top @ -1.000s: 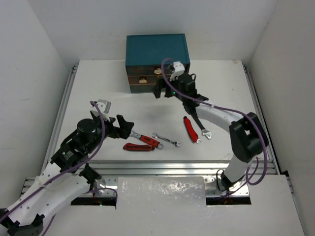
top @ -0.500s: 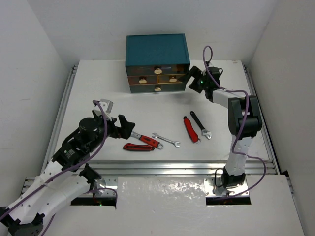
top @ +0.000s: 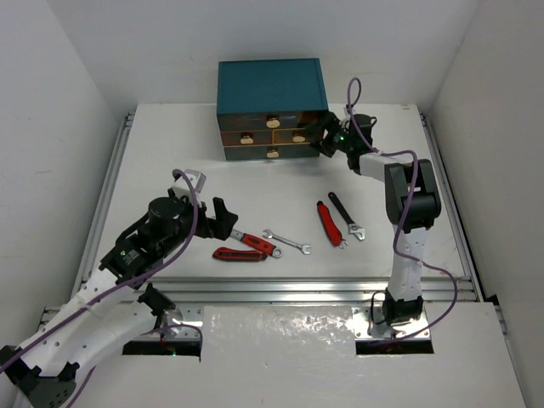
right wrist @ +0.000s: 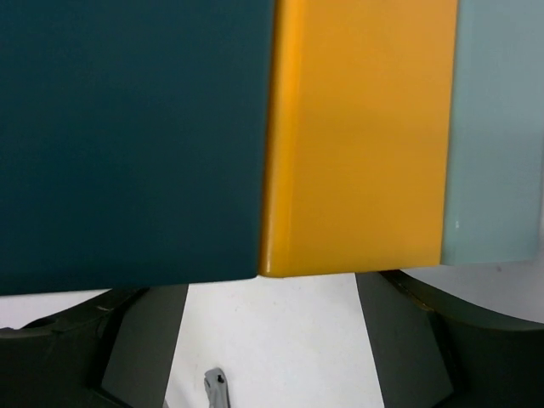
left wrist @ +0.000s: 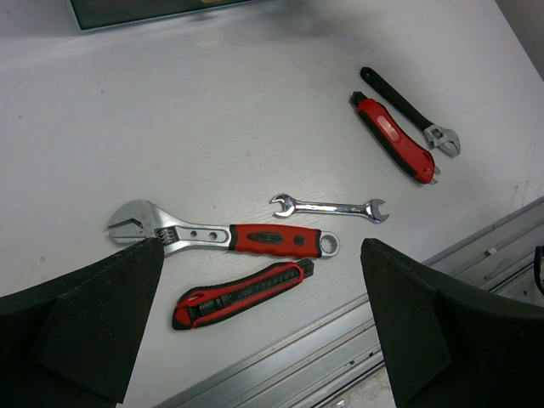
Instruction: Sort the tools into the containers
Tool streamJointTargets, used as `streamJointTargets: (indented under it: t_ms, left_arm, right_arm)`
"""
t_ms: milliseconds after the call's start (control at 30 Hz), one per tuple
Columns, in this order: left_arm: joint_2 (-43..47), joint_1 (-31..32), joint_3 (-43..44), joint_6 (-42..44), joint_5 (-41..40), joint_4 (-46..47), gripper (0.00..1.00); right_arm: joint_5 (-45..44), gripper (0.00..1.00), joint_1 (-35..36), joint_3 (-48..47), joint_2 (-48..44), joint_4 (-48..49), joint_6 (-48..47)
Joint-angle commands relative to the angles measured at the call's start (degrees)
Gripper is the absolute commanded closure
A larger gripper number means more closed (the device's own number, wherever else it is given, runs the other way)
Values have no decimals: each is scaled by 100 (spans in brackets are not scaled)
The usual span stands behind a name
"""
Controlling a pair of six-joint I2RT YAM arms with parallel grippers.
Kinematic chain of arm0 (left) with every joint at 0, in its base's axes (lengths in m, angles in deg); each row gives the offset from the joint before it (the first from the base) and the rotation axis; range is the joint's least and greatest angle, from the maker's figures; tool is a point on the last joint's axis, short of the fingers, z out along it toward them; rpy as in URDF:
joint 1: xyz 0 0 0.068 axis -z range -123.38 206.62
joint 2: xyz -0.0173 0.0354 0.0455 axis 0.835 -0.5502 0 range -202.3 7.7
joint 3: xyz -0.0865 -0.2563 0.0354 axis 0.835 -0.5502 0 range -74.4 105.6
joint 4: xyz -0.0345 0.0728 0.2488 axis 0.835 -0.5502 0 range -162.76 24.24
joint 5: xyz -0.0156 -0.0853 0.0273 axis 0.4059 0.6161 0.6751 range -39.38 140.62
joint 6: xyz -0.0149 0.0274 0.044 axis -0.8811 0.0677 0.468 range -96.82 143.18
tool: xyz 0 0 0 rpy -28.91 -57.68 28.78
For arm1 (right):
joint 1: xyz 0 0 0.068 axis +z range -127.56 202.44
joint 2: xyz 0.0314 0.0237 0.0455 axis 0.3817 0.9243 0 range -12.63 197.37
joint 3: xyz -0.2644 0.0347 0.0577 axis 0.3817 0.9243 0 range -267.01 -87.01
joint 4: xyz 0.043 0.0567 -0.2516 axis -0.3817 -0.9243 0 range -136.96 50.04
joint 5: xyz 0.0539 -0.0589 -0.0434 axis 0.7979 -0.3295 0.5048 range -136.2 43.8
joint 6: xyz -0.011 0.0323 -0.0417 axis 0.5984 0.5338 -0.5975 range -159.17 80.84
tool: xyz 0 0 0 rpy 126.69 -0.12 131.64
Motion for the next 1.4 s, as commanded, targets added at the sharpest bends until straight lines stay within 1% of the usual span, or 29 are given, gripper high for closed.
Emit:
streamJointTargets:
  t_ms: [0, 67, 233, 267, 367, 400, 467, 500, 567, 667, 700, 833, 1033, 1133, 1167, 1233, 1367]
  left_arm:
    - [6, -67, 58, 59, 95, 273, 0]
    - [5, -76, 58, 68, 113, 273, 0]
    - [23, -76, 58, 76, 148, 290, 0]
    - [23, -76, 58, 77, 165, 290, 0]
    - [23, -76, 58, 77, 183, 290, 0]
    - [32, -76, 58, 85, 192, 299, 0]
    - [49, -76, 58, 85, 192, 299, 0]
    - [58, -76, 58, 85, 200, 299, 0]
    - [58, -76, 58, 85, 209, 308, 0]
    - [84, -85, 49, 85, 209, 299, 0]
    - [102, -85, 49, 85, 209, 308, 0]
    - [146, -85, 41, 77, 209, 308, 0]
    - [172, -85, 32, 68, 209, 317, 0]
    - [199, -85, 32, 59, 192, 317, 0]
    - [208, -85, 23, 59, 183, 317, 0]
    - [208, -85, 23, 50, 165, 308, 0]
    - [208, -85, 23, 33, 95, 290, 0]
  right_arm:
    - [67, 23, 163, -322, 53, 459, 161]
    - [-3, 27, 225, -339, 106, 477, 196]
    - [-327, 34, 295, -357, 106, 407, 293]
    - [-381, 39, 304, -366, 106, 381, 311]
    - [-451, 47, 330, -357, 89, 328, 381]
    - [-460, 56, 339, -348, 80, 336, 381]
    - [-487, 65, 392, -243, 10, 389, 399]
    - [-522, 68, 453, -164, -43, 494, 407]
    - [-592, 71, 567, 169, -226, 774, 468]
    - [-732, 73, 708, 889, -490, 1161, 618]
    - [-872, 73, 813, 1300, -683, 1424, 740]
    - [-1215, 74, 1111, 2057, -1176, 1759, 724]
    - [-1295, 73, 1192, 2727, -1747, 1954, 838]
    - [-1286, 66, 1192, 2947, -1967, 1866, 795]
    - [-1278, 58, 1183, 2956, -1994, 1805, 751]
    - [-1225, 59, 1174, 3018, -2108, 1743, 654]
    - [-805, 26, 1183, 3079, -2328, 1576, 435]
